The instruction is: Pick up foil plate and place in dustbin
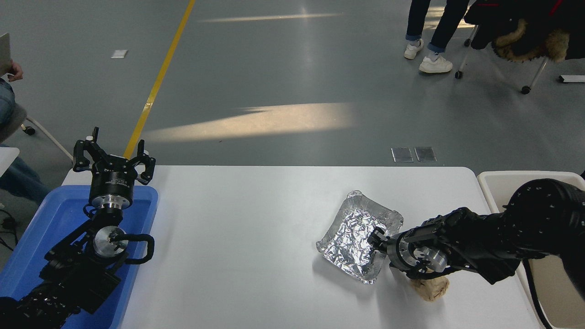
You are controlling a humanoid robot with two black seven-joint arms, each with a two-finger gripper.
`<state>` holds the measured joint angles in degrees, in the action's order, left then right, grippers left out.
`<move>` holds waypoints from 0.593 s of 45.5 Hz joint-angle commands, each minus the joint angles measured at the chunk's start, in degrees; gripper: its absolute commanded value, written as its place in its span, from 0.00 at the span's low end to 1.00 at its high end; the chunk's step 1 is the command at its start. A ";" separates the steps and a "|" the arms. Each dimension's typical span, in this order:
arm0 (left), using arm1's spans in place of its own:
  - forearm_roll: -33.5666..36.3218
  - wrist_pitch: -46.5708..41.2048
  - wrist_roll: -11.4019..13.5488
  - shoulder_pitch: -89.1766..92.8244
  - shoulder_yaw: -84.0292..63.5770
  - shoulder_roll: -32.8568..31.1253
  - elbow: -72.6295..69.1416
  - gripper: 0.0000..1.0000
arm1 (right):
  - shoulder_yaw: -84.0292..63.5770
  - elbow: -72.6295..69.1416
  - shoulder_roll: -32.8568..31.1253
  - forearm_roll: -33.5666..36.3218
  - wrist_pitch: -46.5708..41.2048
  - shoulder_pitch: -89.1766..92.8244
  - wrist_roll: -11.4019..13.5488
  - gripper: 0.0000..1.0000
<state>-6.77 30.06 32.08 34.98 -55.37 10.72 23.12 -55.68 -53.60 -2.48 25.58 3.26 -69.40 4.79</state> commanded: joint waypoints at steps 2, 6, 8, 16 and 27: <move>0.00 0.00 0.00 0.00 0.00 0.00 0.00 0.99 | 0.39 -1.67 -0.06 -0.09 0.43 -2.40 0.75 0.00; 0.00 0.00 0.00 0.00 0.00 0.00 0.00 0.99 | 0.30 -6.06 -1.55 -0.70 0.60 -6.18 0.75 0.00; 0.00 0.00 0.00 0.00 0.00 0.00 0.00 0.99 | 0.39 -8.96 -3.13 -0.88 0.87 -9.16 0.84 0.00; 0.00 -0.08 0.00 0.00 0.00 0.00 0.00 0.99 | -0.92 -24.07 -7.97 -1.14 1.04 -24.71 0.75 0.00; 0.00 0.00 0.00 0.00 0.00 0.00 0.00 0.99 | -6.90 -40.43 -12.55 -1.05 -6.59 -50.99 0.84 0.00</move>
<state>-6.74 30.07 32.08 34.98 -55.37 10.72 23.11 -57.82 -79.16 -10.86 24.59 3.16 -97.35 5.55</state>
